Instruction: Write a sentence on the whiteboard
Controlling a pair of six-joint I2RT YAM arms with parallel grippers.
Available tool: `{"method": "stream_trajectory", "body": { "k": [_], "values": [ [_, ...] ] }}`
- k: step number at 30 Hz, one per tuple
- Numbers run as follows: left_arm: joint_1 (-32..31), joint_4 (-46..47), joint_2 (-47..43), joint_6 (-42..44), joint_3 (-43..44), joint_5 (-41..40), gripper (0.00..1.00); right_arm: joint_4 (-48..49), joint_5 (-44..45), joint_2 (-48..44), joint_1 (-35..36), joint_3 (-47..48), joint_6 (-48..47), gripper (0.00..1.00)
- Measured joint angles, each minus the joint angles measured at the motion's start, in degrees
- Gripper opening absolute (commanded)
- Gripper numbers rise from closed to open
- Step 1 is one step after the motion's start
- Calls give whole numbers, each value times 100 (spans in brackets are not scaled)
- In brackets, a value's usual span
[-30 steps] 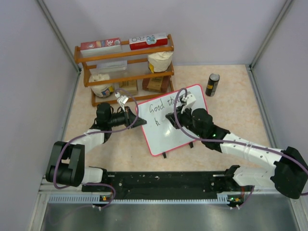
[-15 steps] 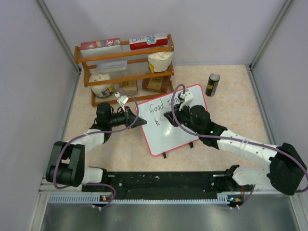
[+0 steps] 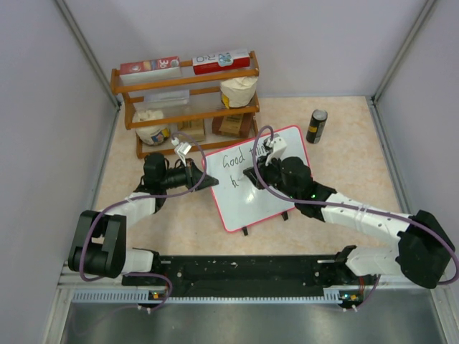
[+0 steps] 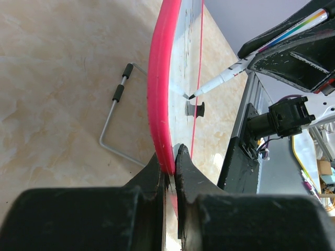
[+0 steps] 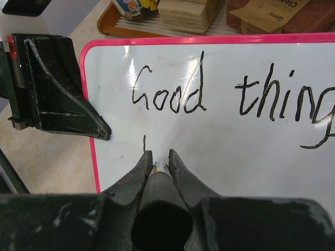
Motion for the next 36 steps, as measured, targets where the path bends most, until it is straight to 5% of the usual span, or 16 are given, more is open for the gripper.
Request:
{"method": "stream_trajectory", "body": {
  "k": [36],
  "values": [
    [0,-7,0,0,0,-4,0,59,-116,-22,-2,-133,-20,0]
  ]
}}
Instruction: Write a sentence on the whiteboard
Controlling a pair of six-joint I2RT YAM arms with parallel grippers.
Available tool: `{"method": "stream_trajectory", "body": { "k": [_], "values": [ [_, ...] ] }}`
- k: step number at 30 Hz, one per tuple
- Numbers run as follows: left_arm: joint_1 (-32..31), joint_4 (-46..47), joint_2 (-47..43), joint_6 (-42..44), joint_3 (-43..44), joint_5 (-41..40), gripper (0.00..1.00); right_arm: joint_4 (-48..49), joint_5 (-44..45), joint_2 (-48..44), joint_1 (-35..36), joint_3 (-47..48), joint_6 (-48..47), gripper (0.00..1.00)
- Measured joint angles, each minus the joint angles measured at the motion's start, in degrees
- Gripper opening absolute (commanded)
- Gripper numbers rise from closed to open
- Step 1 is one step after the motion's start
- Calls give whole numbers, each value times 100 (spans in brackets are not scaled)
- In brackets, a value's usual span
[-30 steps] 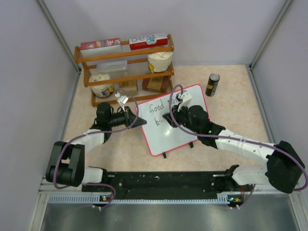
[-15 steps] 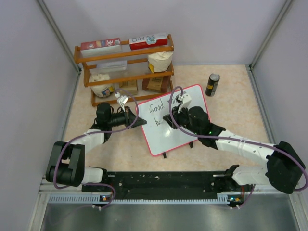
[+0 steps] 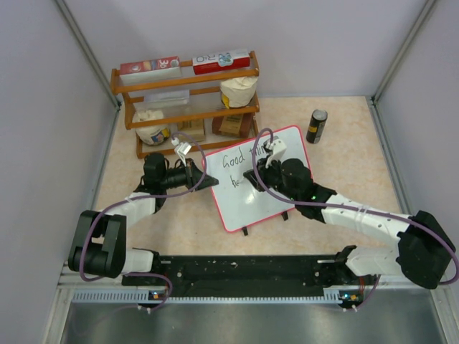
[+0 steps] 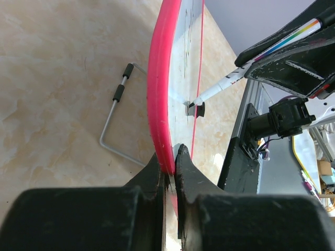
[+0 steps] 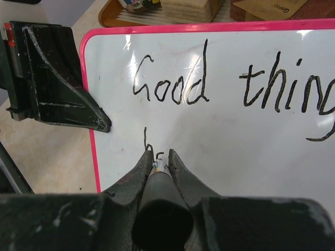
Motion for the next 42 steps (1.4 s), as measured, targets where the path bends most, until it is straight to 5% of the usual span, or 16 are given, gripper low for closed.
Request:
{"method": "stream_trajectory", "body": {
  "k": [42],
  "values": [
    [0,0,0,0,0,-7,0,-229,44,-214,-63,-116,-9,0]
  ]
}}
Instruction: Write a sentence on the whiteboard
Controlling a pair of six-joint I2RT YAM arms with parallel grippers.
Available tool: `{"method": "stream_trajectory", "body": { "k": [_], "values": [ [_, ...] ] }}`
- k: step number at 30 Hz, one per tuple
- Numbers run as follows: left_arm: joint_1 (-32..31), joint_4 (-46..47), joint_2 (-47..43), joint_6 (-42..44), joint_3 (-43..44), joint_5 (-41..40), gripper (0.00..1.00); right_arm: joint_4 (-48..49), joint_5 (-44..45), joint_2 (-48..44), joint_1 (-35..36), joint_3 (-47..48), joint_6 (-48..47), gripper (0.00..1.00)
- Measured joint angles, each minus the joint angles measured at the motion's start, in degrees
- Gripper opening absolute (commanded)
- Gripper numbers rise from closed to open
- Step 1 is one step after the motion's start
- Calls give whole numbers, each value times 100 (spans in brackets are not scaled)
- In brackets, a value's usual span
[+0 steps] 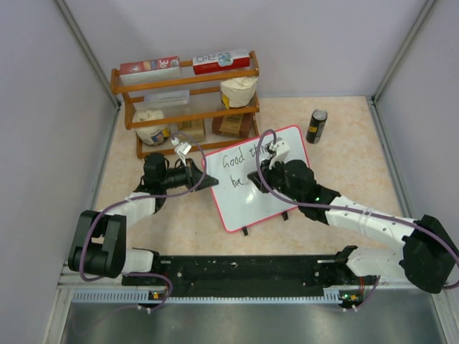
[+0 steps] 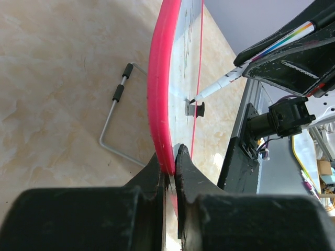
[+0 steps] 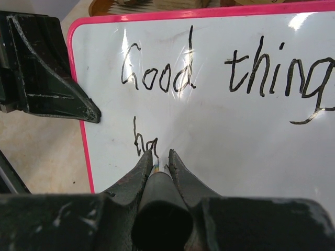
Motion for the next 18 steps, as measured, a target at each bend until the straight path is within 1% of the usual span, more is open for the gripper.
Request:
{"method": "stream_trajectory", "body": {
  "k": [9,18],
  "values": [
    [-2,4,0,0,0,11,0,-116,39,-219,-20,74,-46,0],
    [-2,4,0,0,0,11,0,-87,57,-144,-114,396,-42,0]
  ]
}}
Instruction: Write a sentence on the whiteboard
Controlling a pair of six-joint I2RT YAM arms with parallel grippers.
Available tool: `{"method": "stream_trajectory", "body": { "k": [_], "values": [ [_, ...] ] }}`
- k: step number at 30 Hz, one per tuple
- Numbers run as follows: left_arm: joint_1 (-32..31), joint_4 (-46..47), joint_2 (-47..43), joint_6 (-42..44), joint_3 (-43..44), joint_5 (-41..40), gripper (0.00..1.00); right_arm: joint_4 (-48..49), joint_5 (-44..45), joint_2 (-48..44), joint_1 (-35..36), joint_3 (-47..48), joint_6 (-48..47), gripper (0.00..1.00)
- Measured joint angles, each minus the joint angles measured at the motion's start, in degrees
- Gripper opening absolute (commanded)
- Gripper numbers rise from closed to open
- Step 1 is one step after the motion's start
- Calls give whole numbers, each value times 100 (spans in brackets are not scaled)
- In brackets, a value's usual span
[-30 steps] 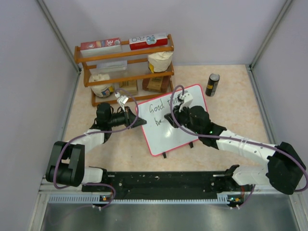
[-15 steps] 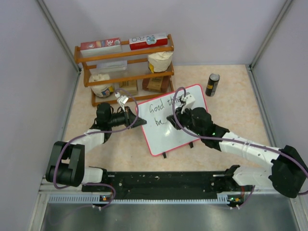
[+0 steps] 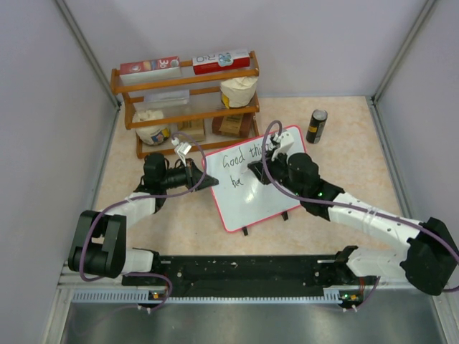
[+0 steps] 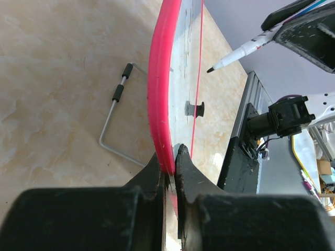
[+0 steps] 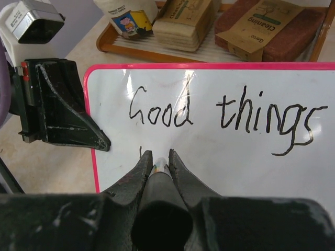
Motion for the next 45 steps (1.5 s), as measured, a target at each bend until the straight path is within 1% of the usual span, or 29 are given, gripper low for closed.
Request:
{"method": "stream_trajectory", "body": {
  "k": [13,23,38,45],
  "values": [
    [0,0,0,0,0,0,0,-17,-2,177,-15,-20,0,0],
    [0,-9,0,-2,-2,-22,0,111,-74,243,-13,-254,28,0],
    [0,-7,0,-2,-4,-22,0,181,-293,20,-13,-684,76,0],
    [0,-7,0,-2,-4,-22,0,109,-352,-22,-13,-723,96,0]
  ]
}}
